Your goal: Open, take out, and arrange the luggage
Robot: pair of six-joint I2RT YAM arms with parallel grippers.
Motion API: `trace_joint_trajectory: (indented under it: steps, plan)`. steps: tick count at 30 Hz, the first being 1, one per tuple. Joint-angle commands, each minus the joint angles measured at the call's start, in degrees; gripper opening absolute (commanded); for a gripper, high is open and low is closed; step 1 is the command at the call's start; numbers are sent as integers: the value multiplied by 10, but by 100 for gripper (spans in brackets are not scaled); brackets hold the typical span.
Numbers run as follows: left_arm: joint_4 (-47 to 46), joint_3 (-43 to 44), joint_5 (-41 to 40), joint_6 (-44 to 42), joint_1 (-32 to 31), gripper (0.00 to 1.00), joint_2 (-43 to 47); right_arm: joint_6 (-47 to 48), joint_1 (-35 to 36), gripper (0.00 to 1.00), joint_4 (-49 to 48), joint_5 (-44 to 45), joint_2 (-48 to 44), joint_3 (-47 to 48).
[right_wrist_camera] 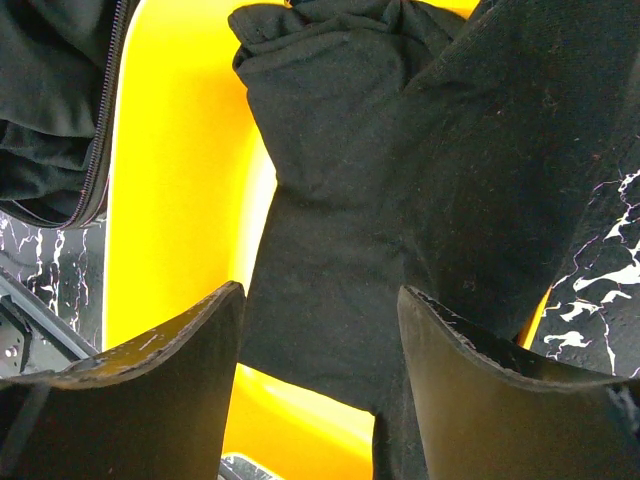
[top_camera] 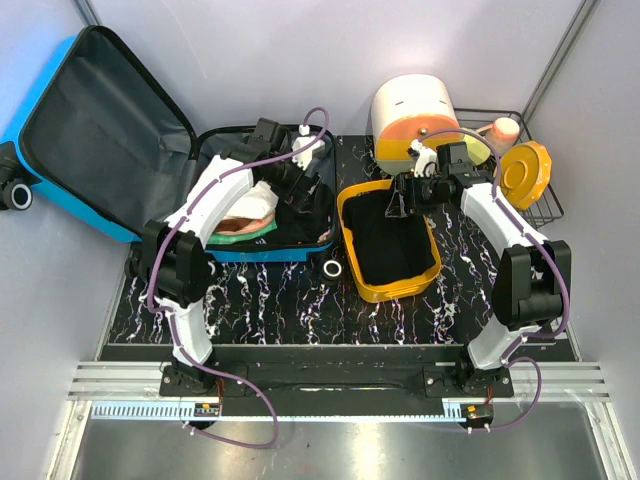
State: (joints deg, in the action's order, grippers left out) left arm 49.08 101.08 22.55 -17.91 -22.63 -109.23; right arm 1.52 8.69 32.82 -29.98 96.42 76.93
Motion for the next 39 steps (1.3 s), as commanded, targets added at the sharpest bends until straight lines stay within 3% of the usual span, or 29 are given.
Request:
trace_joint_trajectory:
  steps: [1,4,7,13,16,25,33,36,38,39]
  plan:
    - [-13,16,-17,-23,-22,99,27,-6,3,72,-7,-2,-19,20]
    - [26,-22,-29,-108,-45,99,31,0,3,73,-8,0,-19,18]
    - [28,-36,-47,-124,-39,99,43,1,3,73,-7,-3,-22,16]
    - [89,82,-28,-109,30,98,69,2,4,73,-5,-7,-27,9]
    - [88,95,-15,-87,75,98,99,1,3,73,-6,-10,-23,14]
    - [105,-18,-49,-173,103,99,125,-6,3,75,-7,-19,1,38]
    - [87,-55,-70,-244,103,98,86,-12,3,78,-7,-25,6,42]
    - [89,-41,-66,-268,108,87,75,-12,3,79,-7,-23,5,45]
    - [100,-24,-58,-279,109,74,75,-12,3,80,-7,-22,3,45]
    - [102,-20,-57,-284,109,57,74,-12,3,80,-8,-22,2,47]
